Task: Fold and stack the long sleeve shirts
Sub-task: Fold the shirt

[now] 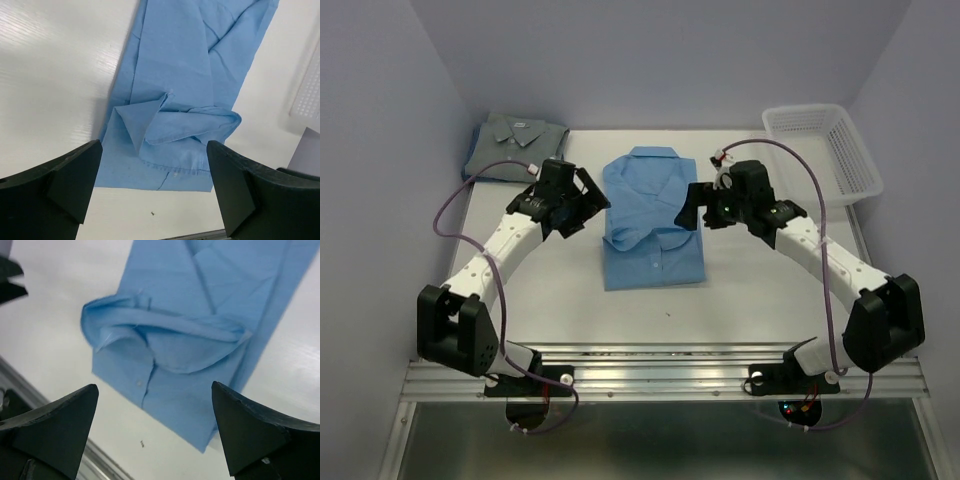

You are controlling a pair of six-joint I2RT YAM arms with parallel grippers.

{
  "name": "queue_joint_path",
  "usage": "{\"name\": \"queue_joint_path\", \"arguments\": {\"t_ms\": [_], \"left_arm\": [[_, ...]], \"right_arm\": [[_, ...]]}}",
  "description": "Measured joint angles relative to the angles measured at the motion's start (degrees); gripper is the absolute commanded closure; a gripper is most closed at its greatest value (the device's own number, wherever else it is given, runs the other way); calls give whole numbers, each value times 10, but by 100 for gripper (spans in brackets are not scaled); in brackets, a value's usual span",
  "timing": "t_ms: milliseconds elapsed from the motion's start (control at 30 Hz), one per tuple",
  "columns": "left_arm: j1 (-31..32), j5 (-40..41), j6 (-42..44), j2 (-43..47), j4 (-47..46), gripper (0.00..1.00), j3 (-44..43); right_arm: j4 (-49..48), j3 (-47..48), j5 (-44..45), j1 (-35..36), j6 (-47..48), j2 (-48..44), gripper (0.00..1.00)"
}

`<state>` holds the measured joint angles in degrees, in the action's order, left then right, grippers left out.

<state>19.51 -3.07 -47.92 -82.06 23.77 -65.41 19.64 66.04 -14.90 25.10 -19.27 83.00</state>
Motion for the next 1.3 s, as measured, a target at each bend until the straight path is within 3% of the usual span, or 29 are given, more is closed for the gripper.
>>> {"name": "queue_joint_path", "arguments": {"t_ms": [200,500,633,1033,1300], "left_arm": [[-14,35,9,74,24,1,13],[-16,40,12,118,52,1,69],[-16,40,12,121,68,1,81],[-16,24,12,149,60,1,112],[-13,-51,10,149,-6,1,188]], "right_arm": [[-61,-114,-110,50,-23,-11,0],[-120,-98,-128,80,-28,106,0],[-155,-53,-101,80,-28,165,0],[-331,64,89,79,-24,282,0],[-307,76,113,78,-13,237,0]]}}
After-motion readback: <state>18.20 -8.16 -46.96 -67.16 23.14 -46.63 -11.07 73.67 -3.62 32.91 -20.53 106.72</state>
